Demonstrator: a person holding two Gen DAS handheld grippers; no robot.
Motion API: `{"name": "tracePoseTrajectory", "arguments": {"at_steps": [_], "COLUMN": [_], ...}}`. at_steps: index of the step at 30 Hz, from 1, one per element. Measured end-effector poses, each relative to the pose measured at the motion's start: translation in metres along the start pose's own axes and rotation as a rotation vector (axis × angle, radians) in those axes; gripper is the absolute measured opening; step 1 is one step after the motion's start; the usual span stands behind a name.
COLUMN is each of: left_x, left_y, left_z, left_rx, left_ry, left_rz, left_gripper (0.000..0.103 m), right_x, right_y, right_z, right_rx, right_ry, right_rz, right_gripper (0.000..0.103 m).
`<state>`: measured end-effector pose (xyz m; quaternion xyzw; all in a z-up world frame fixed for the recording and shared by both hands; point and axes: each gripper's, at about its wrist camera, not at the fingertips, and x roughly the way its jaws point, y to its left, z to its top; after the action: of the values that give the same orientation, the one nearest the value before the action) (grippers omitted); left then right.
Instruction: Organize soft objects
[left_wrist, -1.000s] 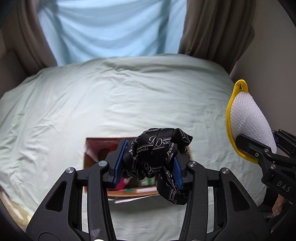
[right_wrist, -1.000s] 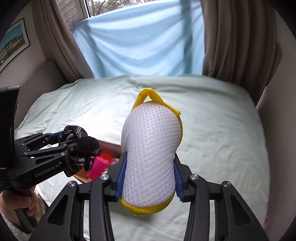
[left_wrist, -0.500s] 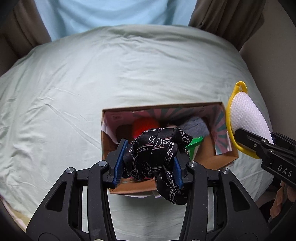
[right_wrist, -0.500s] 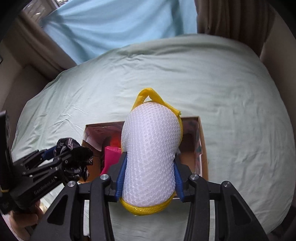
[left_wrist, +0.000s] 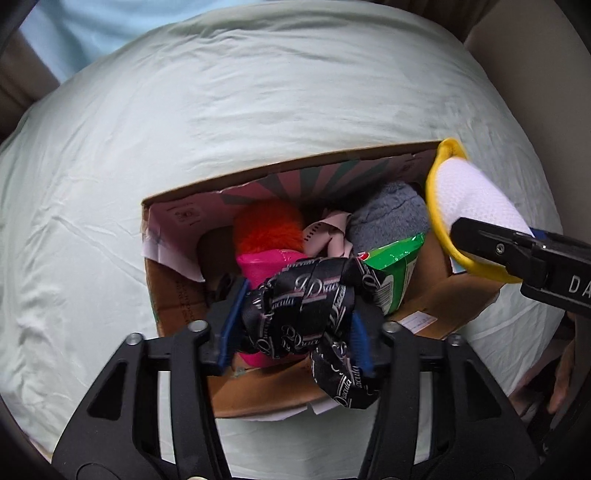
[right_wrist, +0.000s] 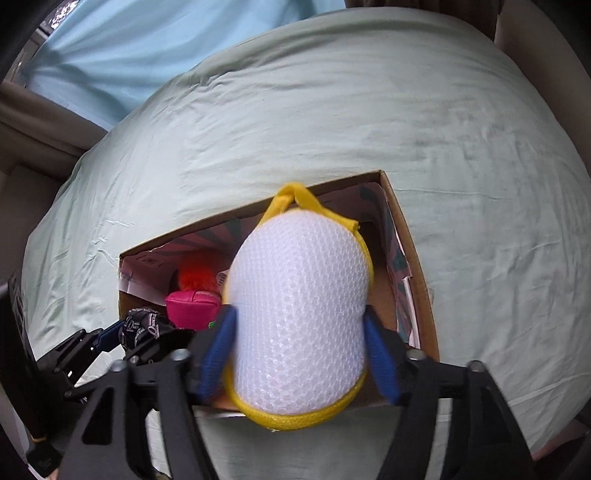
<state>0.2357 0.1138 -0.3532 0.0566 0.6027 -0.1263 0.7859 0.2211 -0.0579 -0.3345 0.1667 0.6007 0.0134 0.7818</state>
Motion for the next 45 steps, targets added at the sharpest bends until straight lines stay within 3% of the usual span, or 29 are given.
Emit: {"name": "tracePoseTrajectory", "arguments": {"at_steps": [1, 2, 3, 6, 10, 18, 25, 34, 40, 45], "left_x": [-0.001, -0.002, -0.004, -0.014, -0.015, -0.024, -0.055, -0.166, -0.268, -0.344], "left_y": [-0.003, -0.003, -0.005, -0.006, -0.003, 0.003, 0.002, -0.018, -0.045, -0.072], "left_z": [0.000, 0.001, 0.001, -0.001, -0.004, -0.013, -0.018, -0.021, -0.018, -0.023], "left_rx": [0.021, 0.037, 0.052, 0.091, 0.094, 0.047, 0.012, -0.082, -0.131, -0.142], "left_ry": [-0.009, -0.011, -0.015, -0.052, -0.036, -0.055, -0.094, -0.243, -0.446, -0.617], "left_rz": [0.009, 0.014, 0.021, 0.033, 0.032, 0.042, 0.066, 0.096, 0.105, 0.181], "left_gripper": [0.099, 0.103, 0.103, 0.103, 0.103, 0.103, 0.103, 0.103, 0.103, 0.103], "right_x": [0.000, 0.000, -0.001, -0.005, -0.013, -0.028, -0.061, -0.181, -0.294, -0.364], "right_y": [-0.001, -0.002, -0.002, -0.004, -0.006, -0.001, 0.005, 0.011, 0.017, 0.020], "right_z": [0.001, 0.001, 0.001, -0.001, -0.005, -0.009, -0.015, -0.019, -0.019, -0.029], "right_rx": [0.005, 0.005, 0.002, -0.005, -0.009, -0.044, -0.095, -0.207, -0.310, -0.343], "right_ry": [-0.002, -0.005, -0.006, -0.014, -0.040, -0.057, -0.089, -0.240, -0.461, -0.627], "right_rz": [-0.001, -0.008, -0.018, -0.055, -0.071, -0.043, 0.011, 0.072, 0.036, -0.004], "right_gripper": [0.087, 0.098, 0.101, 0.101, 0.101, 0.101, 0.101, 0.101, 0.101, 0.102]}}
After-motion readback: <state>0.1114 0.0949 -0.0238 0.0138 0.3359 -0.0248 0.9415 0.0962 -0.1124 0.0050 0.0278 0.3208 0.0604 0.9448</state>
